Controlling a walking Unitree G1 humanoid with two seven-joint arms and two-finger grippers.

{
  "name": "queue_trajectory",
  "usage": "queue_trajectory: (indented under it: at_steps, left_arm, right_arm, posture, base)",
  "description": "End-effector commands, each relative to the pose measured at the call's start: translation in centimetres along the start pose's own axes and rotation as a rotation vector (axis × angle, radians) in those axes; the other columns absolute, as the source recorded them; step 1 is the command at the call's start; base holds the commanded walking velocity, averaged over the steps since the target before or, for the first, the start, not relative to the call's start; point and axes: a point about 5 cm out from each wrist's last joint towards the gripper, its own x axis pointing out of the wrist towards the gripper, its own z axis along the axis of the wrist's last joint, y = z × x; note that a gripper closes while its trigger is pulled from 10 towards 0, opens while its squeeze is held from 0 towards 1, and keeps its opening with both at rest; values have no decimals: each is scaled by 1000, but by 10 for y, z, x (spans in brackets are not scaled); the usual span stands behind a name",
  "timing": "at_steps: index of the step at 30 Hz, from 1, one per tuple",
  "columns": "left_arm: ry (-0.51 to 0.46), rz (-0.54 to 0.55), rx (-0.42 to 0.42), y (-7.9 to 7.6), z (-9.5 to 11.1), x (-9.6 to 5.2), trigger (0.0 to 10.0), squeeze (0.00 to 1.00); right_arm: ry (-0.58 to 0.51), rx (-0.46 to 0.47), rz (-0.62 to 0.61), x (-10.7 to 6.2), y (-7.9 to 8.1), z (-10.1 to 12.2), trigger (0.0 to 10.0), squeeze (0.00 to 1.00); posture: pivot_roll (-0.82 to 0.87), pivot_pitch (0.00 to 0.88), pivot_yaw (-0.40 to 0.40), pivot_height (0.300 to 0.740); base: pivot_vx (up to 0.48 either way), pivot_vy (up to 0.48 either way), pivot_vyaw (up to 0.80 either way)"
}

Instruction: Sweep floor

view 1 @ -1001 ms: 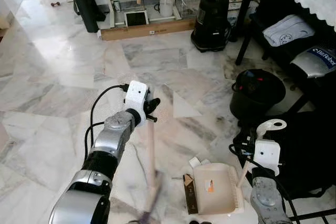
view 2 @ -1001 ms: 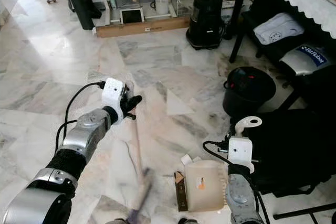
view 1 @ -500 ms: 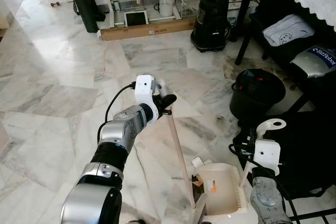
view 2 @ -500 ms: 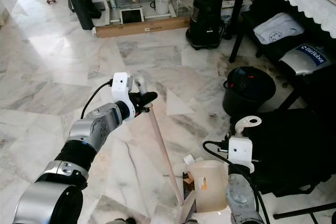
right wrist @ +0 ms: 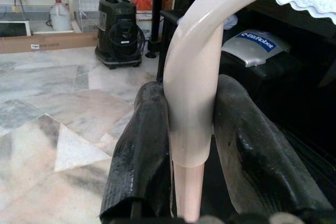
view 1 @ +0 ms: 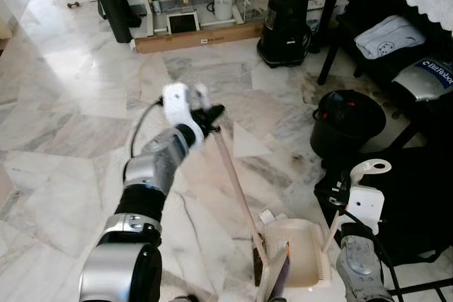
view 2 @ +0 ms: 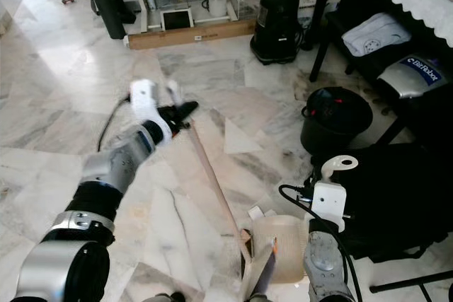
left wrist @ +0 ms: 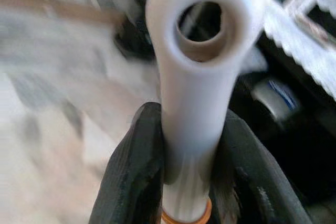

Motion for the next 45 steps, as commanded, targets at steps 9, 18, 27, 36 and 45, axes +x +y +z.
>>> queue_trajectory:
  at_steps: [9, 18, 27, 36, 45]
  left_arm:
    - [-37, 69, 648, 16, 2, -10, 10000, 0]
    - [135, 0, 665, 17, -55, -18, 10000, 0]
    - [233, 43, 241, 9, -66, -5, 10000, 0]
    - [322, -62, 37, -12, -63, 6, 10000, 0]
    - [176, -242, -330, -60, -24, 26, 10000, 0]
  right_arm:
    - [44, -4, 11, -8, -1, -9, 10000, 0]
    - [39, -8, 10, -8, -2, -9, 10000, 0]
    - [61, 0, 24, -12, 0, -12, 10000, 0]
    - [56, 24, 49, -9, 15, -7, 10000, 0]
    - [60, 36, 42, -8, 16, -6, 10000, 0]
  posture:
    - [84, 156, 24, 740]
    - [67, 160, 23, 740]
    - [51, 170, 22, 740]
    - [56, 172, 24, 740]
    - [58, 163, 26, 740]
  base:
    - [0, 0, 0]
    - [0, 0, 0]
    - [0, 0, 0]
    - [0, 0, 0]
    - [0, 0, 0]
